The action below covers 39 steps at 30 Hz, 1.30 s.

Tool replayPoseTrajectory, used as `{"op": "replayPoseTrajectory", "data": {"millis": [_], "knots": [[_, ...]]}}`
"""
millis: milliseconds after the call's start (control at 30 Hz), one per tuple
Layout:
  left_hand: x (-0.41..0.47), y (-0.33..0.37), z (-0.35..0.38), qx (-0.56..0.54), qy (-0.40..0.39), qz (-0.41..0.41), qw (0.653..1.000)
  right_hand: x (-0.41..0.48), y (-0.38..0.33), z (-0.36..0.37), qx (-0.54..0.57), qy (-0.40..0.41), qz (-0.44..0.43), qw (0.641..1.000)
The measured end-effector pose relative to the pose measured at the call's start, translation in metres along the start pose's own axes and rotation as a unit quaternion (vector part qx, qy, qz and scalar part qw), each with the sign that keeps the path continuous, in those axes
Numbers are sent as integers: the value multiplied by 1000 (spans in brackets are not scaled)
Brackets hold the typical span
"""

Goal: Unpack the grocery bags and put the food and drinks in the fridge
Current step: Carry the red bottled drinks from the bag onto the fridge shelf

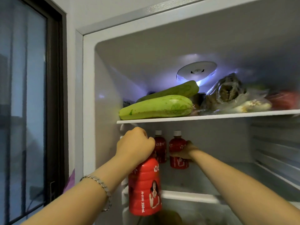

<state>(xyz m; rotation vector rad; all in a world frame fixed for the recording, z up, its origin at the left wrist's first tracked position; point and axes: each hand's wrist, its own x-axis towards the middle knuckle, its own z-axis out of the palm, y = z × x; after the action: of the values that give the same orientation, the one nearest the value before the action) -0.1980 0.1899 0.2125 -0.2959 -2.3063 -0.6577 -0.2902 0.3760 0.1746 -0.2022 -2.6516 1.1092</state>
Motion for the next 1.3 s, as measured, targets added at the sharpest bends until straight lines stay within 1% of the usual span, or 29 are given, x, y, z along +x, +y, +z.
{"op": "replayPoseTrajectory", "data": {"millis": [33, 100, 133, 200, 233, 300, 333, 367, 400, 467, 533, 567, 600, 667, 700, 767, 833, 900, 967, 1033, 1133, 1233, 1300], "knots": [[1, 0, -1, -6, 0, -4, 1000, 1, -3, 2, 0, -2, 10, 1000], [3, 0, -2, -21, -9, -25, 999, -2, -10, 2, 43, -17, 27, 999], [4, 0, -1, -30, -14, -37, 999, -6, -13, 4, 58, -27, 19, 998], [8, -2, 0, -62, -19, -61, 996, -29, -21, -1, 60, -74, -23, 995], [11, -1, 1, -79, -18, -71, 994, -43, -23, -6, 81, -114, -54, 989], [16, 5, 4, -111, -17, -95, 989, -74, -27, -19, 153, -228, -120, 954], [18, 9, 6, -122, -18, -103, 987, -88, -28, -23, 175, -271, -148, 935], [19, 13, 9, -130, -18, -106, 986, -100, -29, -23, 177, -281, -176, 927], [20, 18, 13, -144, -17, -110, 983, -107, -30, -21, 166, -258, -205, 929], [21, 27, 24, -199, -7, -124, 972, -112, -29, -15, 156, -161, -229, 947], [23, 32, 35, -276, -20, -150, 949, -107, -22, -16, 160, -92, -219, 958], [25, 33, 41, -287, -33, -156, 945, -101, -15, -18, 148, -53, -202, 967], [27, 32, 48, -261, -51, -146, 953, -91, -5, -20, 134, -9, -181, 974], [28, 26, 66, -157, -93, -90, 979, -74, 14, -24, 138, 81, -144, 977], [28, 22, 76, -100, -110, -55, 987, -65, 23, -24, 158, 115, -124, 973], [31, 15, 97, 4, -128, -3, 992, -42, 38, -25, 184, 154, -79, 967], [34, 13, 112, 52, -148, 6, 988, -17, 47, -28, 148, 143, -39, 978], [41, 12, 122, 78, -181, -10, 980, 2, 47, -32, 91, 97, -37, 990], [51, 6, 130, 63, -198, -46, 977, 11, 40, -31, 19, 75, -22, 997], [60, 0, 136, 37, -214, -69, 974, 21, 34, -25, -47, 86, -10, 995], [65, 0, 146, 11, -232, -42, 972, 34, 28, -10, -63, 115, -14, 991], [67, 1, 157, 24, -221, -39, 974, 46, 31, -6, -82, 136, 4, 987], [73, 3, 162, 29, -205, -39, 978, 53, 29, -9, -126, 131, 6, 983]]}}
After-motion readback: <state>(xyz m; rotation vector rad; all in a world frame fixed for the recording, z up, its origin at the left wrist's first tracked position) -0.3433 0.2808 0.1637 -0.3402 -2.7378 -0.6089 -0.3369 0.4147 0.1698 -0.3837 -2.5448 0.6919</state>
